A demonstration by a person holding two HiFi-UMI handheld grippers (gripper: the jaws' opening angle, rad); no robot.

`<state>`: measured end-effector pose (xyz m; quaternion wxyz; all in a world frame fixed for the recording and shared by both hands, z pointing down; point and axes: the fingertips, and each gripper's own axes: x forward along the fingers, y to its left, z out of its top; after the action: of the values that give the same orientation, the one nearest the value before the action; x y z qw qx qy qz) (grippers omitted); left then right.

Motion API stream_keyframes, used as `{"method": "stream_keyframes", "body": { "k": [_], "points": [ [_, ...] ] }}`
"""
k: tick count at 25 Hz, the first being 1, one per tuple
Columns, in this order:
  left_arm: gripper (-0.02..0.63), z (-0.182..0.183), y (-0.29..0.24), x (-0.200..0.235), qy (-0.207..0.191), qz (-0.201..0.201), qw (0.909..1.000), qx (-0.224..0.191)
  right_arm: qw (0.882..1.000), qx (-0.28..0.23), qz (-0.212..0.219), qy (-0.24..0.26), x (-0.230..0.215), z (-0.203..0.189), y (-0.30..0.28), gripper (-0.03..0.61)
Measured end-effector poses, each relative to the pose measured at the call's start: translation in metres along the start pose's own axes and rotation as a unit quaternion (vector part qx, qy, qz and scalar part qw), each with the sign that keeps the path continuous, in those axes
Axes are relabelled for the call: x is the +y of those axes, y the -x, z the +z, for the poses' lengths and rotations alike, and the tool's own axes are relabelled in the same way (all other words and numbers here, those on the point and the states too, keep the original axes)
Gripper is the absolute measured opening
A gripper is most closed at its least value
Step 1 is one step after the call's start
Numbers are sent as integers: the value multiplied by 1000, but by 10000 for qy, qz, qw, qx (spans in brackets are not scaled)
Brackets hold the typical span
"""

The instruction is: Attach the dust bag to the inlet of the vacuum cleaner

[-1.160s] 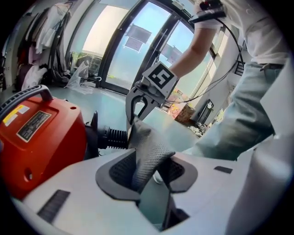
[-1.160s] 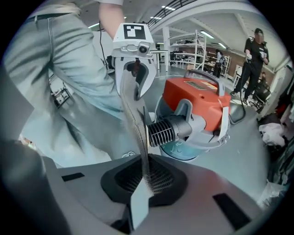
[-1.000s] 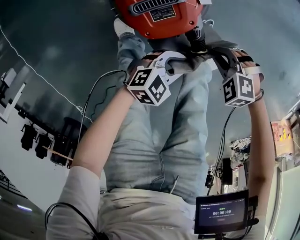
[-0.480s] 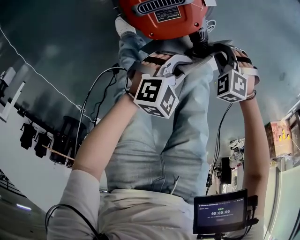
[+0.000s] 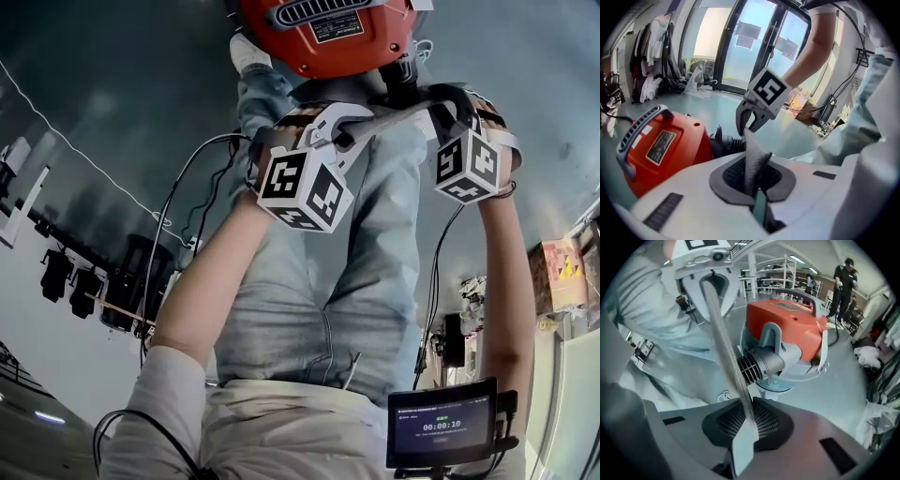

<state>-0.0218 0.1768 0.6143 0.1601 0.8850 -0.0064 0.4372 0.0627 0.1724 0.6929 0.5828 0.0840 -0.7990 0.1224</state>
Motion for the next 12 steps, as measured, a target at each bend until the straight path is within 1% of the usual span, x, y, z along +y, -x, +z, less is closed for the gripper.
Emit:
{"method": "stream_keyframes", "body": {
  "k": [1,2,3,5,7,8,9,10,11,12],
  "points": [
    [12,7,1,-1,-74,47,10000,4,9999,-17,56,-121,-2,-2,-2,34],
    [12,9,-1,1,-111,126,9999,7,9999,30,72,-115,-3,-2,-3,34],
    [12,5,-4,7,-85,230,9997,7,9999,111,62,3,-4,-2,-2,34],
    [12,-14,-9,23,119,404,9991,45,9986,269,-27,454,-3,6,5,34],
    [14,-35,-15,31,256,445,9986,152,9955,378,-156,852,-1,17,14,34],
    [14,-43,-18,32,297,420,9985,192,9944,426,-195,952,-1,21,16,34],
    [14,-47,-20,30,365,376,9984,199,9940,464,-197,968,0,23,16,34],
    [14,-45,-18,28,444,328,9983,167,9949,467,-158,881,0,21,14,34],
    [13,-38,-12,25,474,283,9984,111,9967,419,-85,687,-1,17,11,34],
    [13,-25,-4,20,392,242,9989,64,9986,321,2,424,-2,12,8,35]
  ]
}}
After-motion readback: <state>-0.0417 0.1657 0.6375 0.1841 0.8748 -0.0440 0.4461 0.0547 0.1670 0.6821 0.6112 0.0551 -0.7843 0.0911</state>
